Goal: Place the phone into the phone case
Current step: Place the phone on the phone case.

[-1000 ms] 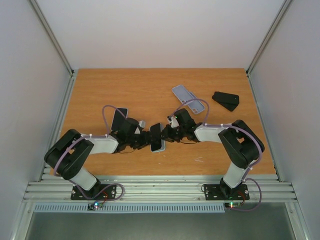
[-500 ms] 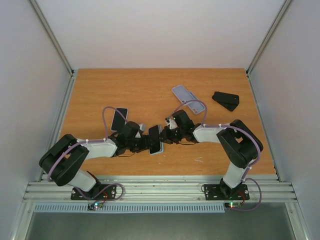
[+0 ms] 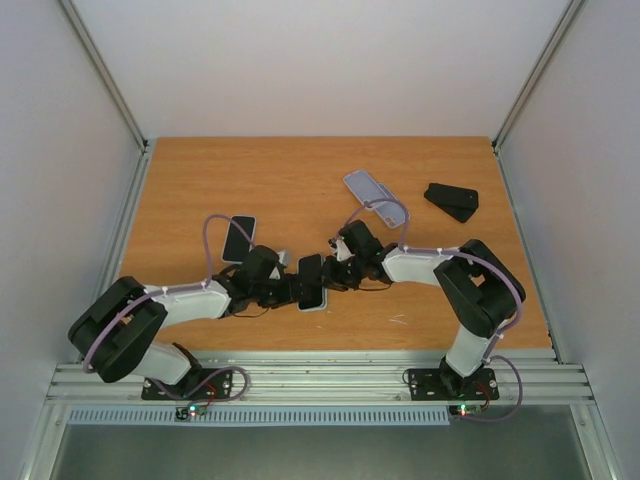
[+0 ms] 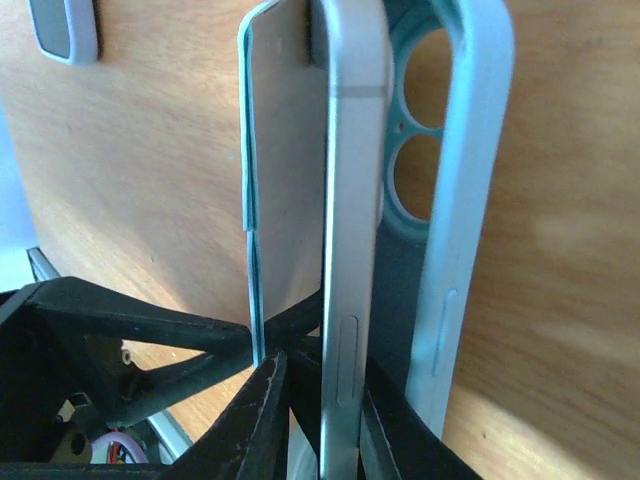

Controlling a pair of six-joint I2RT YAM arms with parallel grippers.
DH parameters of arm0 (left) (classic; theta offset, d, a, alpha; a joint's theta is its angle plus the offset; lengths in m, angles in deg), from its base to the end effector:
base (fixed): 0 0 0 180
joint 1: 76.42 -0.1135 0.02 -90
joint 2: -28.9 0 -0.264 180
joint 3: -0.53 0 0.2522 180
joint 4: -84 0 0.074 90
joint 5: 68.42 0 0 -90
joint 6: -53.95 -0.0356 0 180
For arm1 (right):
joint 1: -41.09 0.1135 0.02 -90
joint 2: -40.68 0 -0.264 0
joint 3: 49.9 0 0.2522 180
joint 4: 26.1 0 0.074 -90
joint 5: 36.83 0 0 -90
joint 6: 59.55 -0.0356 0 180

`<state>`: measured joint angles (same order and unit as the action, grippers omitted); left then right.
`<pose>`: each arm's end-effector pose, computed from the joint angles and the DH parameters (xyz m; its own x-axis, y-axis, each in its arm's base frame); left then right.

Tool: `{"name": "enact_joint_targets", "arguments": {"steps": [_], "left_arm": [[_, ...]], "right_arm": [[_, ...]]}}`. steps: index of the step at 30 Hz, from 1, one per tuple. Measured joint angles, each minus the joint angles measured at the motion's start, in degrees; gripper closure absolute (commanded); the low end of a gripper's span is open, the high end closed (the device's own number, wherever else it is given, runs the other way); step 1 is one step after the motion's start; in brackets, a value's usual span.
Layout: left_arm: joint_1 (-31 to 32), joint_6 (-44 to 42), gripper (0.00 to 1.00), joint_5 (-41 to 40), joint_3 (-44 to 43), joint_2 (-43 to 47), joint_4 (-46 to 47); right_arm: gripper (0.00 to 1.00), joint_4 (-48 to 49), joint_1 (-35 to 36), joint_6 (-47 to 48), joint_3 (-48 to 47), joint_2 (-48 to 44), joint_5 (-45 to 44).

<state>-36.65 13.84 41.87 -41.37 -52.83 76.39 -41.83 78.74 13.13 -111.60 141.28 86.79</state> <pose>0.1830 -0.1684 0.1341 -0.9615 -0.1331 -0.2404 0.0697 0.7282 -0.6818 0.2451 0.2140 0.1301 -0.8433 -0.3375 -0.4182 -0.5356 0.5908 0.6033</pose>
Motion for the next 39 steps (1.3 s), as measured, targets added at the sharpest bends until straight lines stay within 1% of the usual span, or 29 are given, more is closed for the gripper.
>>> {"name": "enact_joint_targets", "arguments": {"steps": [6,13,21,25,30,32,35,39], "left_arm": [[0.4,-0.4,0.44,0.9,0.0,1.5,-0.3],[0.5,-0.4,0.45,1.4,0.0,2.7,-0.5],[0.5,-0.4,0.46,1.6,0.0,3.5,-1.7],[0.9,-0.4,0.47,1.8,0.1,3.5,-2.2],[1.3,-0.2,0.47,2.0,0.3,3.5,-2.3],[1.6,-0.2,0.47,2.1,0.4,3.5,-2.3],[2.2,0.1,0.47,2.3,0.4,3.5,-2.3],[3.1,0.6,0.5,2.4,0.4,3.3,-2.2]], "right_arm": [[0.74,-8.3,1.6,2.2,-1.1,-2.5,-4.0],[0.61,-17.2,3.3,5.5,-3.3,-3.0,-7.9],[0.46,-23.3,4.2,7.8,-4.0,-5.5,-11.3],[0.42,-26.7,4.9,9.0,-4.7,-7.3,-13.5],[0.41,-31.3,5.2,10.4,-6.3,-9.6,-17.4],[0.43,-32.4,5.4,10.7,-6.5,-10.4,-18.6],[0.5,-34.2,6.0,10.9,-6.5,-11.6,-20.0],[0.62,-34.5,7.5,10.3,-5.0,-13.3,-20.6]]}}
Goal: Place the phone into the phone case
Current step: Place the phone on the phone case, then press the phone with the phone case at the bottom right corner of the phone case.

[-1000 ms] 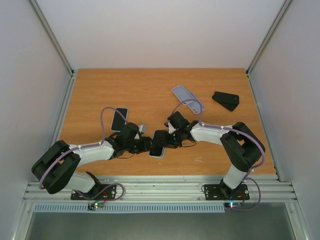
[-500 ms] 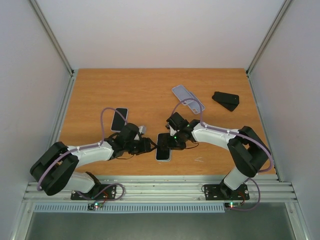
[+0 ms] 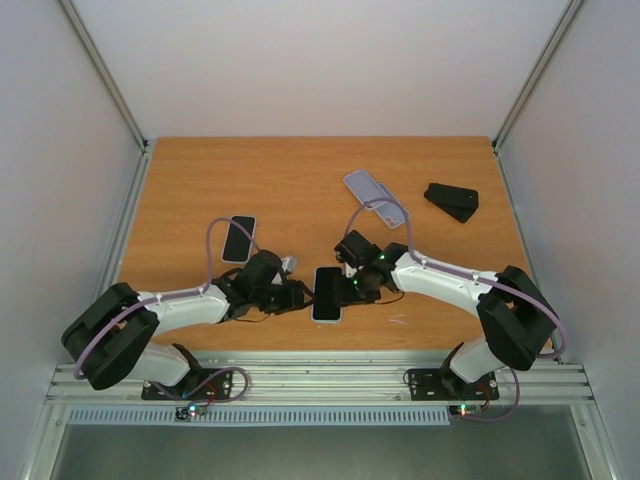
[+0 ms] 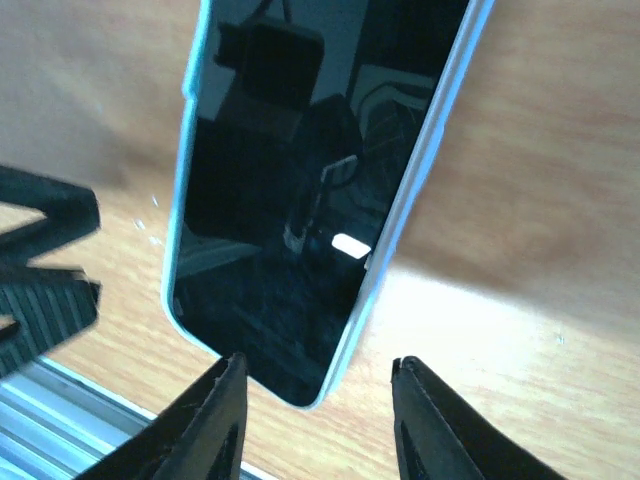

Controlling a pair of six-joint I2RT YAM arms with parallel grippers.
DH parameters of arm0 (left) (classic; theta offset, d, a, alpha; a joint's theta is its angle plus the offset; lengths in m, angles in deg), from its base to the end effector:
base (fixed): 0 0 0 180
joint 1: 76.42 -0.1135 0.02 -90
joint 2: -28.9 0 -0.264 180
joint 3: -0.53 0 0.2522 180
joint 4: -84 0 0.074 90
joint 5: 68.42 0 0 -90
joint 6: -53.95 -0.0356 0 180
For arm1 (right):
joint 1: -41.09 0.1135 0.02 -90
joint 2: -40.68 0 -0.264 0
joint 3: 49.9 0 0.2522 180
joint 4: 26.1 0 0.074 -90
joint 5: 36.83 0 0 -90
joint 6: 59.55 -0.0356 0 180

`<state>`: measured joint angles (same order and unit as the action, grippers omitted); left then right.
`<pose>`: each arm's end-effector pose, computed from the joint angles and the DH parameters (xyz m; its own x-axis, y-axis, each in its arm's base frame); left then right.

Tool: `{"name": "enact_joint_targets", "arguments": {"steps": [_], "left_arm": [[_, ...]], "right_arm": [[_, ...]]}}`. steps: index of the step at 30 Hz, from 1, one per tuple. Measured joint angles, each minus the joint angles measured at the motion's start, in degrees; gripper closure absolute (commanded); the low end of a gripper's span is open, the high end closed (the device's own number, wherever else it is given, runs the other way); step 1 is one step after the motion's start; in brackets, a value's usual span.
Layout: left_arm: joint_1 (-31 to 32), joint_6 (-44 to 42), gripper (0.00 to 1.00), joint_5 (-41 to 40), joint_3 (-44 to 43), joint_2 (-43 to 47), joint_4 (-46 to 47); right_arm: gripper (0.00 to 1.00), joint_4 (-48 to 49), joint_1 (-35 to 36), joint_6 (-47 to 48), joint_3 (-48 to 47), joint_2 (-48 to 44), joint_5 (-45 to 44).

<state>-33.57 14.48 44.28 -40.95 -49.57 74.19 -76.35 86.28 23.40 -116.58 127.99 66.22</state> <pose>0.1679 -0.1745 0.1425 -0.9736 -0.0683 -0.2180 0.1094 0.6984 -0.7073 0.1911 0.2038 0.1857 -0.7521 -0.5874 -0.2989 -0.6559 0.7116 0.2519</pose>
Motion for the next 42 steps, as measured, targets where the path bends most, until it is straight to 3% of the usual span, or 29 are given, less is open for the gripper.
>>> {"name": "enact_joint_targets", "arguments": {"steps": [8,20,34,42], "left_arm": [[1.3,0.7,0.54,0.3,0.0,-2.1,0.2],[2.4,1.7,0.61,0.5,0.0,-4.2,1.3],[3.8,2.8,0.65,1.1,0.0,-6.3,3.8],[3.8,3.0,0.65,1.0,0.0,-6.3,3.8]], "right_arm": [[0.83,2.1,1.9,-3.5,5.9,-1.8,1.7],[0.98,6.5,2.4,-6.3,7.6,-1.4,3.2],[0.99,10.4,3.6,-6.9,6.4,2.3,4.8],[0.91,3.4,3.7,-6.6,6.4,-2.5,-0.2]]}}
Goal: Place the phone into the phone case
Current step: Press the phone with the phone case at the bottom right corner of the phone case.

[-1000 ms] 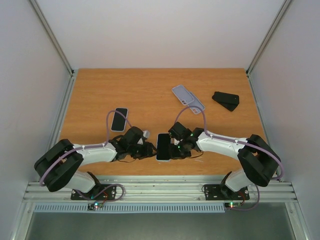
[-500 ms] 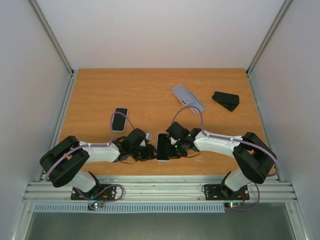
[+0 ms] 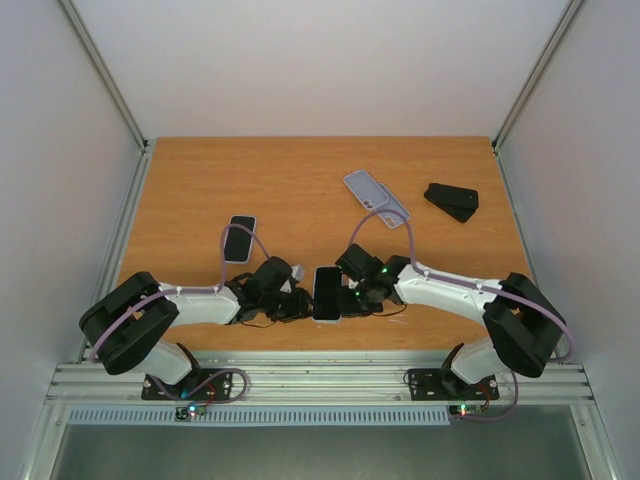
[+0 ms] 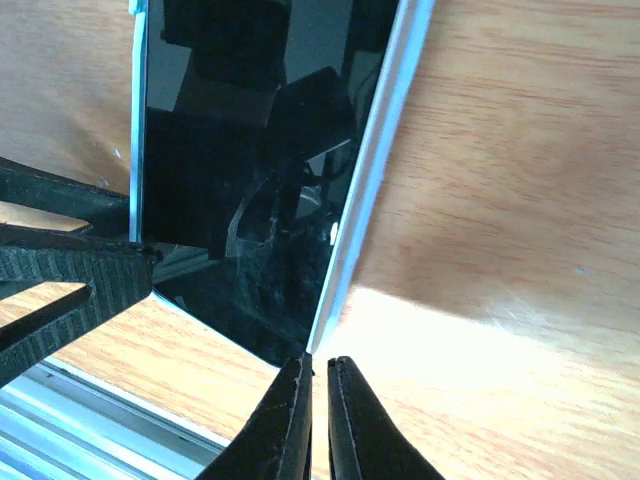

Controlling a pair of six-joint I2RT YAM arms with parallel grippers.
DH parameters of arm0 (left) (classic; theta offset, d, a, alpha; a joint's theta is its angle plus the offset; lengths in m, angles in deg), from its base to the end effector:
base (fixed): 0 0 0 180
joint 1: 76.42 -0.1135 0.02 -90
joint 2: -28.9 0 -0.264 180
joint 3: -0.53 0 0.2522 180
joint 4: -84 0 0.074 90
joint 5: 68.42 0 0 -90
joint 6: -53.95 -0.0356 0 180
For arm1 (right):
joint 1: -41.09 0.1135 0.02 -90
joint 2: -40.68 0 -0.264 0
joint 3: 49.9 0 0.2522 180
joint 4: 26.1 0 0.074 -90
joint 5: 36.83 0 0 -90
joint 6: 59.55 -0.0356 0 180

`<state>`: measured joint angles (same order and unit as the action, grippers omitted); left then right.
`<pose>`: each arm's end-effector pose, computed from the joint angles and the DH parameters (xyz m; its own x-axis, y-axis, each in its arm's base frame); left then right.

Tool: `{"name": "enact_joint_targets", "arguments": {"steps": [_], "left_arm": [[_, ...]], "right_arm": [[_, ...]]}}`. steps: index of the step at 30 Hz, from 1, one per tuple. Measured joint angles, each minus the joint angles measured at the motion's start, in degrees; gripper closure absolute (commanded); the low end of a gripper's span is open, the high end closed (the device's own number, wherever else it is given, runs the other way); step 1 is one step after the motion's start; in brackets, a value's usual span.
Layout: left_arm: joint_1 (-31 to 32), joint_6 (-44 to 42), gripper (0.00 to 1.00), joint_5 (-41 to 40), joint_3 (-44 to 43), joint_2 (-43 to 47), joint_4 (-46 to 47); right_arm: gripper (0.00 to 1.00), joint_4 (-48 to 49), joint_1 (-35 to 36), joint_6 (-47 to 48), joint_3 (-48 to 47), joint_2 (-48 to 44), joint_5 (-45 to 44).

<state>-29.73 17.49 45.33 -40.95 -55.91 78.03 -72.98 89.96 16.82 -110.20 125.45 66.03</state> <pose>0.1604 -0.1911 0.1226 -0.9896 -0.0234 -0.1419 0.0846 0.7032 -0.7059 0.1652 0.2012 0.1689 -0.7898 -0.5551 -0.2611 -0.6123 0.7393 0.2803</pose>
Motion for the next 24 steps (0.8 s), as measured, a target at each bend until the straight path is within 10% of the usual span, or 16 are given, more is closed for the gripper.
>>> {"name": "enact_joint_targets", "arguments": {"steps": [24], "left_arm": [[0.0,0.0,0.65,0.0,0.0,-0.5,0.6]], "right_arm": [[0.91,2.4,0.0,-0.5,0.3,2.7,0.6]]}}
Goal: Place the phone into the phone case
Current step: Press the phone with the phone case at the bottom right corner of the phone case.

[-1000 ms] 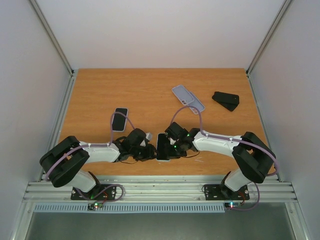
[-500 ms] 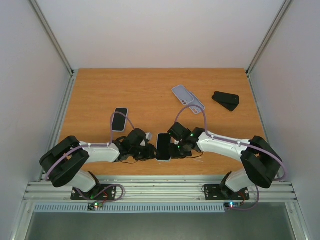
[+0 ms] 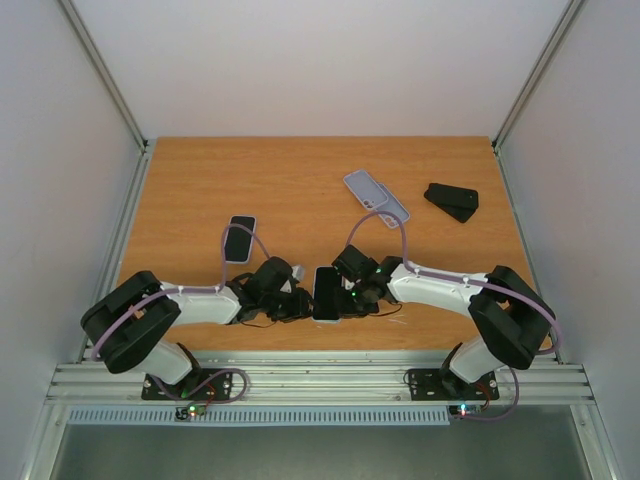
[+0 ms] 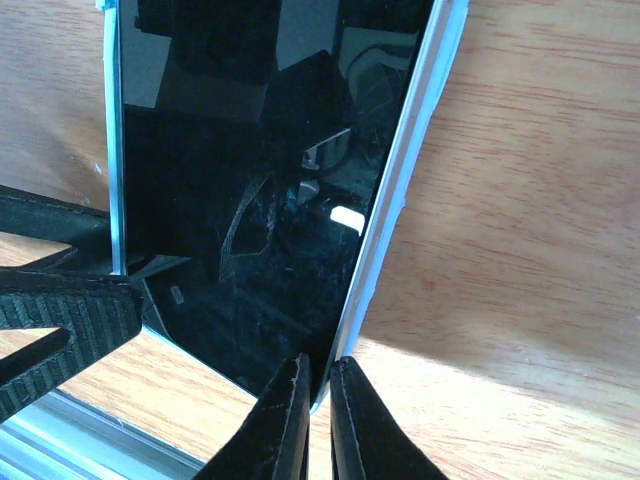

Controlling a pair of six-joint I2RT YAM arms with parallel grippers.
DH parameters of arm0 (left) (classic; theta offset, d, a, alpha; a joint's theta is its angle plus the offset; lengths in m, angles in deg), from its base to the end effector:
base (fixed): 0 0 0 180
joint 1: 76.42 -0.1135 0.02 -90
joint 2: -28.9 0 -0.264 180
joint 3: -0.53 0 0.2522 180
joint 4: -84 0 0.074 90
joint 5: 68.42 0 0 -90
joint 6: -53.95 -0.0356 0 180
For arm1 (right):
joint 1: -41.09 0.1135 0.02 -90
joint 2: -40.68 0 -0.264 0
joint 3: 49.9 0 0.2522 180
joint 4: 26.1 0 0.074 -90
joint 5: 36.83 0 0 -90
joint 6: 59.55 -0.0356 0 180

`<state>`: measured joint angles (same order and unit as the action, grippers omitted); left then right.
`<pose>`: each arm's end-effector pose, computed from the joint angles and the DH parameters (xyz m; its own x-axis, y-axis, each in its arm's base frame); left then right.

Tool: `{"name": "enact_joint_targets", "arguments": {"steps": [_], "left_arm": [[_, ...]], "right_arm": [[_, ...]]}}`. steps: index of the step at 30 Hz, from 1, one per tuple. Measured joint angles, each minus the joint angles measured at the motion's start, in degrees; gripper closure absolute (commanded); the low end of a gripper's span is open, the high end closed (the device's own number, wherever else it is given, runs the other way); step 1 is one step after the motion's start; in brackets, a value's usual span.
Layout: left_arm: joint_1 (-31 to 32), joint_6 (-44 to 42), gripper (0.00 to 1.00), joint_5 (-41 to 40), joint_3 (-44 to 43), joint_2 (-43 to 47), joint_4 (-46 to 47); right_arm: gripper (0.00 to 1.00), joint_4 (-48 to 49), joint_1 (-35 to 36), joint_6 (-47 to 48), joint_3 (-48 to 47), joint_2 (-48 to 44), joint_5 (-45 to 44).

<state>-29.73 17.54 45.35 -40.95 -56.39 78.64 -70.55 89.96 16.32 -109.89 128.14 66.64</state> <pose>0.1610 -0.1918 0.1214 -0.9895 -0.0241 -0.1426 0.0849 0.7019 -0.7072 0.1686 0.2056 0.1576 -0.7968 -0.5515 -0.2469 -0.6038 0.7423 0.2905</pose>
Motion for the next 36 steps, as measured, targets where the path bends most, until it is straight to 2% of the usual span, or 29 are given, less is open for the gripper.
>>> {"name": "enact_joint_targets", "arguments": {"steps": [8,15,25,36], "left_arm": [[0.0,0.1,0.65,0.0,0.1,-0.2,0.4],[0.0,0.2,0.65,0.0,0.4,-0.2,0.9],[0.0,0.5,0.64,-0.3,1.0,0.3,1.4],[0.0,1.0,0.58,-3.8,3.6,6.3,-0.7]], "right_arm": [[0.96,0.6,-0.2,-0.2,0.0,0.9,0.9],[0.97,-0.9,-0.4,-0.2,-1.3,2.7,1.2],[0.96,-12.0,1.9,1.1,-11.0,10.8,-3.2],[0.93,-20.8,6.1,2.9,-18.8,17.1,-10.6]]}}
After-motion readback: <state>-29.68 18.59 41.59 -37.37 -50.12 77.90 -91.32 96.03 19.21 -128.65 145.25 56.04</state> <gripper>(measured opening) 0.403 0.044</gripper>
